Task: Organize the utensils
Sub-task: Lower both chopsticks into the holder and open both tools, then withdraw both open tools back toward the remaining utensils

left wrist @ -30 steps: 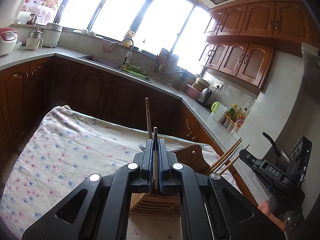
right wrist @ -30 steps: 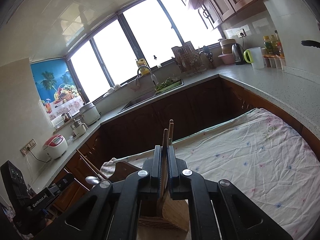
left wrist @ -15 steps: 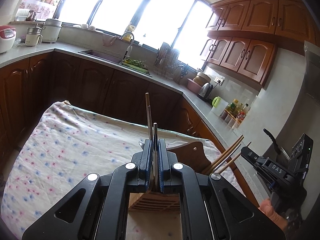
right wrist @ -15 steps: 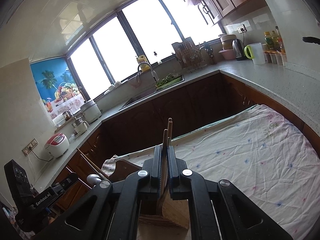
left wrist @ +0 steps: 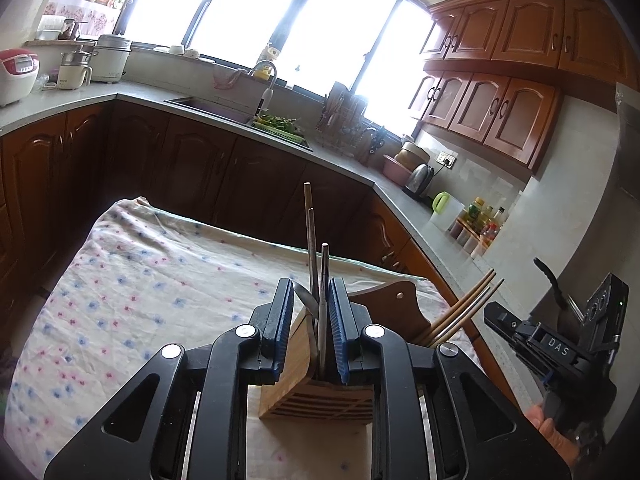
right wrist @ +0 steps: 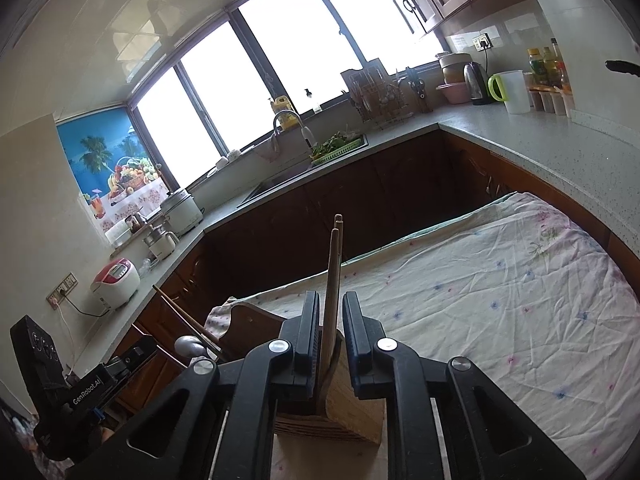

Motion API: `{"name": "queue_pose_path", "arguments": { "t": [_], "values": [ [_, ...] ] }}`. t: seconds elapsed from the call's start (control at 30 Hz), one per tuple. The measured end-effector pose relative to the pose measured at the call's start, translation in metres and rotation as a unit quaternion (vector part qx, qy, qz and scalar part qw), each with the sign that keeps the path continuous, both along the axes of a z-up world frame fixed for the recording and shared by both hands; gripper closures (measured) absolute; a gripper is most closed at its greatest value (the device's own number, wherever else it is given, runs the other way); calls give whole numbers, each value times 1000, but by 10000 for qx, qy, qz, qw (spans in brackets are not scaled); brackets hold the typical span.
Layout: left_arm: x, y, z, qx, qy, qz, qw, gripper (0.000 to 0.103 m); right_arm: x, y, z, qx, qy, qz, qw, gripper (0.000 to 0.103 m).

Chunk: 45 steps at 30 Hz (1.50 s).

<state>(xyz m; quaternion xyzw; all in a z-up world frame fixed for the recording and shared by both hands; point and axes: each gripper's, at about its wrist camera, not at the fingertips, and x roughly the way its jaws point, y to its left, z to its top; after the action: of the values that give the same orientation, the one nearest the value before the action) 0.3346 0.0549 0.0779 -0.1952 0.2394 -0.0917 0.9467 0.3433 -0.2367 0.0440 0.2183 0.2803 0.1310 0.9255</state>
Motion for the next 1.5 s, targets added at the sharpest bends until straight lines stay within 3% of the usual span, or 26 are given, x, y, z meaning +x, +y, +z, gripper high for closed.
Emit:
{"name": "queue_pose_path", "arguments": {
  "t": [0.13,0.2,0.33,0.4,0.47,0.73,1.0,1.5],
  "values": [
    [0,-1,-2,37,72,15,10000,77,0,0,-1,-4,32,2,10000,79],
    [-1,-1,-3,39,108,50,9999,62,-1,0,-1,-1,26,2,10000,72],
    [-5,1,-5,69,171,108,9998,50,-4,-2,-2,20,-5,-24,10000,56],
    [-10,1,-6,88,163,137,9997,36,-7,-4,-2,43,-23,-64,10000,43],
    [-15,2,-6,167,191,233,9994,24,-12,-7,-3,116,-52,-64,9999,24],
    [-42,9,-7,227,204,368,9989,16,-35,-6,2,-10,-142,52,9999,18],
    [-73,15,-4,241,226,435,9985,15,-63,-5,11,-136,-206,176,9995,17],
    [-153,15,-8,215,229,427,9986,14,-138,9,22,-441,-573,590,9956,3]
  ]
}}
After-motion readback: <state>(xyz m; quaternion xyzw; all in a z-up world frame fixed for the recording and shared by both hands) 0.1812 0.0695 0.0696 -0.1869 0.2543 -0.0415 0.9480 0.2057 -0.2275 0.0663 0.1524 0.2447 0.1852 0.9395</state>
